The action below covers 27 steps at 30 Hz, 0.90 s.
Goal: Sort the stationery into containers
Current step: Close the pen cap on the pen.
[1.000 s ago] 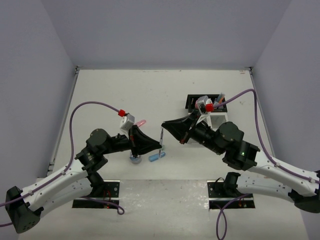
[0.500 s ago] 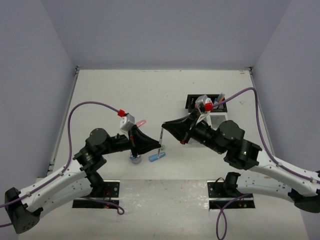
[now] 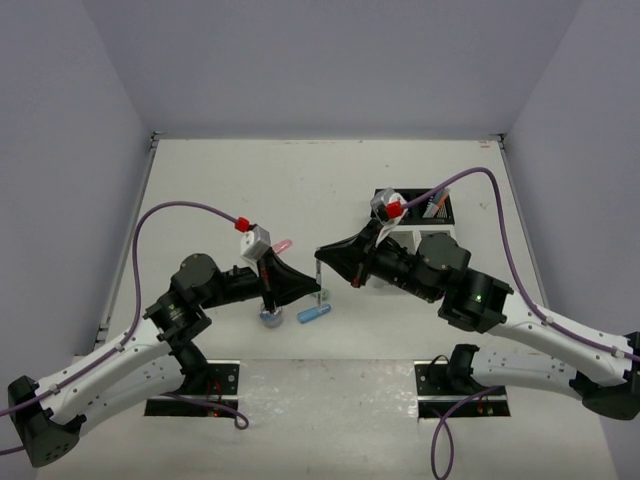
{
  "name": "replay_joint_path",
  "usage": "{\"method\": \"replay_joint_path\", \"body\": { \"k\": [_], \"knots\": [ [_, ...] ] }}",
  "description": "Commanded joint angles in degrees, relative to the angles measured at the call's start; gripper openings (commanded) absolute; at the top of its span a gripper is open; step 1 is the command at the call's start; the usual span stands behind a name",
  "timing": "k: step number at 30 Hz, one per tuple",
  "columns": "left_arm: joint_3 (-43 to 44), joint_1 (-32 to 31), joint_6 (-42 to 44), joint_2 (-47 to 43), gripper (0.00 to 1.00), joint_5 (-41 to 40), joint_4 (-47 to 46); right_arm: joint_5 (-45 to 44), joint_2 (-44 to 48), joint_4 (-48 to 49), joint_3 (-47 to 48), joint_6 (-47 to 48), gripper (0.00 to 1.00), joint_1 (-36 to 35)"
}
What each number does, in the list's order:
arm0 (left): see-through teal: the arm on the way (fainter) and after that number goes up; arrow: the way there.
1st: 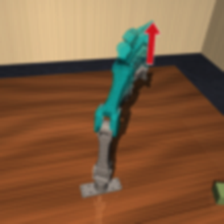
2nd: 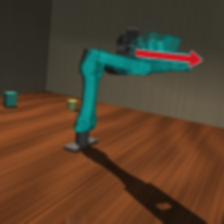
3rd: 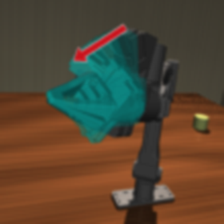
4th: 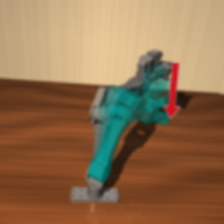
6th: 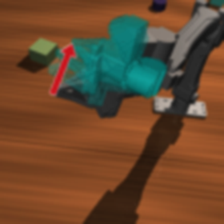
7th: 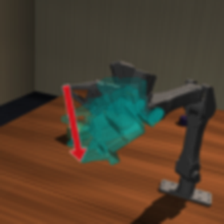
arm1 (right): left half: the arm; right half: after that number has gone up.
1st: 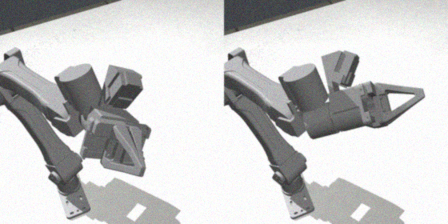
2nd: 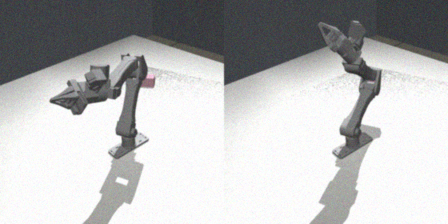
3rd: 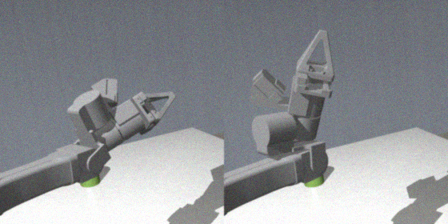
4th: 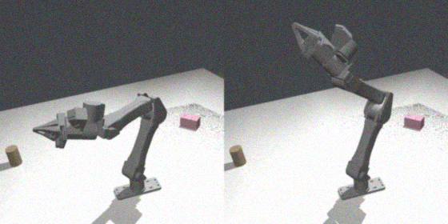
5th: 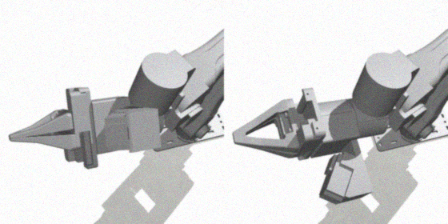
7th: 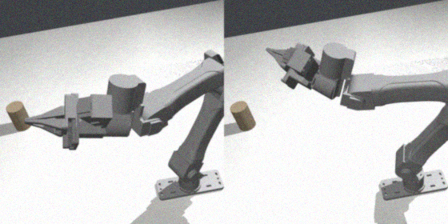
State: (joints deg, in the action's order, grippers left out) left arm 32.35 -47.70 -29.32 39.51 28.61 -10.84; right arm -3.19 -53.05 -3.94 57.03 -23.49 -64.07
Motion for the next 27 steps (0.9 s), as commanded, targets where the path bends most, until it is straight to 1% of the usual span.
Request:
{"method": "replay_joint_path", "body": {
  "k": [1,4,7,8,9,12,13,19,27],
  "knots": [
    [4.1,0.0,2.6,-1.1,0.00,-2.7,-3.0,-0.1,-0.3,-5.3,0.9,0.4,0.00,-0.4],
    [4.1,0.0,2.9,-1.3,0.00,-3.1,-2.8,-0.7,0.5,-4.3,0.2,0.3,0.00,-0.4],
    [4.2,0.0,3.7,-1.4,0.00,-4.7,-2.5,2.8,0.3,-5.0,0.9,0.8,0.03,-0.4],
    [4.4,0.0,4.3,-1.4,0.00,-5.3,-2.2,3.2,0.2,-5.3,1.1,0.9,0.07,-0.4],
    [4.6,0.0,4.5,-1.4,0.00,-5.9,-1.9,4.4,0.3,-5.5,1.3,0.7,0.15,-0.4],
    [4.9,0.0,5.4,-1.2,0.00,-6.1,-2.0,5.6,0.9,-4.2,0.2,0.2,0.42,-0.4],
    [5.1,-0.1,5.6,-1.1,0.00,-5.6,-2.3,6.0,1.5,-3.1,-0.1,0.0,0.43,-0.4],
    [5.3,0.0,5.6,0.5,0.00,-3.1,-2.9,6.9,1.0,-2.5,0.4,-0.2,0.44,-0.4],
    [5.1,0.1,5.1,1.4,0.00,1.8,-4.2,5.6,-1.3,-1.2,1.3,0.3,0.31,-0.4]
  ]
}}
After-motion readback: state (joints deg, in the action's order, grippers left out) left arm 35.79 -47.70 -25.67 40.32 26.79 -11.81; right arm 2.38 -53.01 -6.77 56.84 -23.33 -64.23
